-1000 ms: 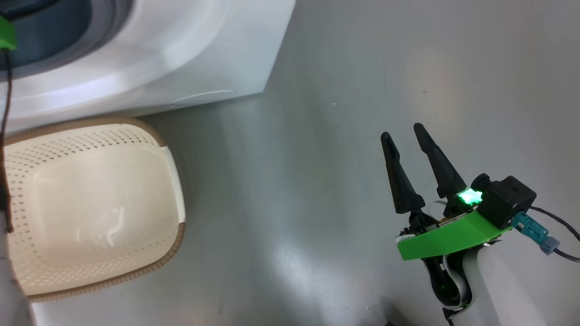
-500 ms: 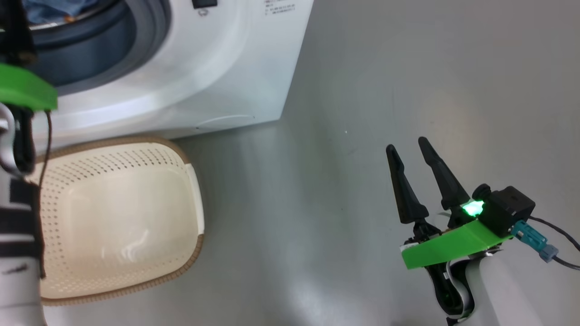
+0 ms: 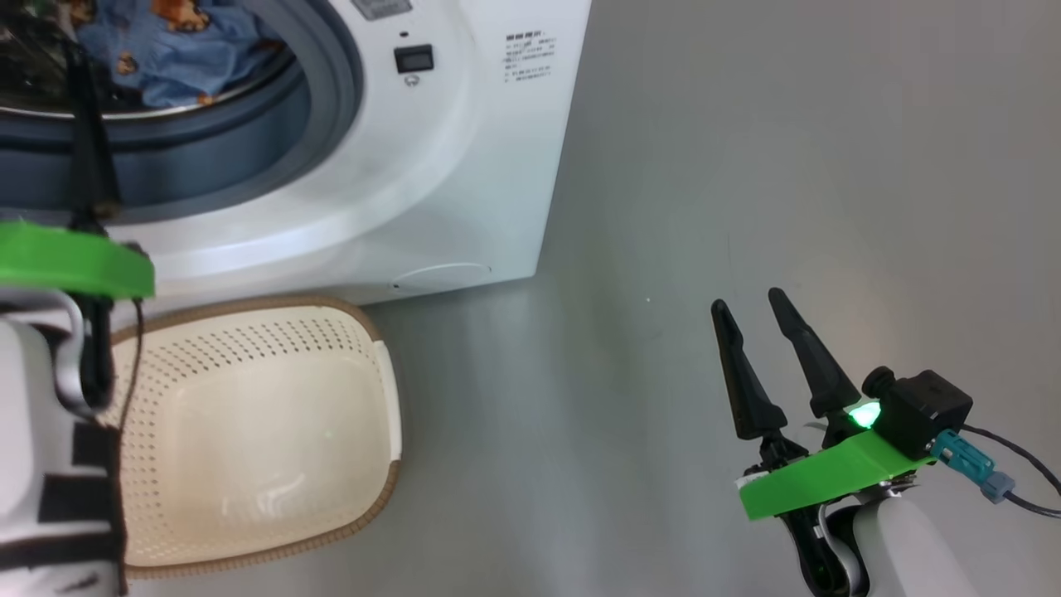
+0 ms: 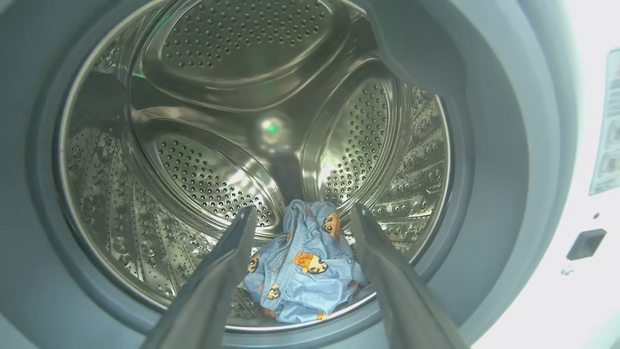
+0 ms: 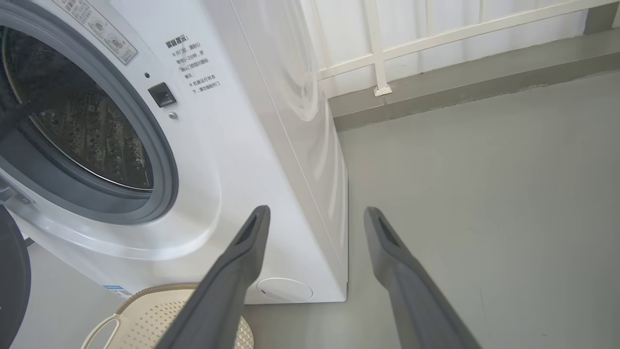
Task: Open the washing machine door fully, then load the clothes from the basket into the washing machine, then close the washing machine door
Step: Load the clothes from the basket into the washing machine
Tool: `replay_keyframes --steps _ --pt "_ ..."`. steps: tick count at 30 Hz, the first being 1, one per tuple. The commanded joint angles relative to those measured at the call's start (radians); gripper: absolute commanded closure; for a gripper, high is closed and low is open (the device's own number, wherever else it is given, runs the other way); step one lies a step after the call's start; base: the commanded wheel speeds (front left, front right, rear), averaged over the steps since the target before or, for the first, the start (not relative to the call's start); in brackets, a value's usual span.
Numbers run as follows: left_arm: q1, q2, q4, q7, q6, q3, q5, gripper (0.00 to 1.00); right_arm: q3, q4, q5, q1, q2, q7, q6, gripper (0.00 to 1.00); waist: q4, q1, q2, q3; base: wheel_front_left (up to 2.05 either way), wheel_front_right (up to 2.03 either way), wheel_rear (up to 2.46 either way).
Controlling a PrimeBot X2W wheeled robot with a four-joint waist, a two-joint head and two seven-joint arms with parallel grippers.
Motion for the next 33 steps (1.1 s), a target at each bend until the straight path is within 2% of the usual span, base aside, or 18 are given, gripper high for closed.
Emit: replay_keyframes --steps 1,22,33 --pt "0.048 0.026 -0.051 -0.005 0.007 0.033 -0.008 0.00 0.018 -0.016 0.003 0.027 0.002 -0.005 0.006 0.00 0.009 0.0000 0.0000 -0.033 0.00 0.00 0.00" --pt "0.402 -0.037 -0.254 -0.005 0.014 0.084 0.013 0.00 0.001 0.006 -0.011 0.101 0.002 -0.005 0.006 0.00 0.025 0.0000 0.0000 -0.193 0.00 0.00 0.00" --pt "0.588 -0.091 -0.345 -0.005 0.036 0.091 0.021 0.00 -0.009 0.003 -0.058 0.130 0.002 -0.005 0.006 0.00 0.037 0.0000 0.0000 -0.249 0.00 0.00 0.00"
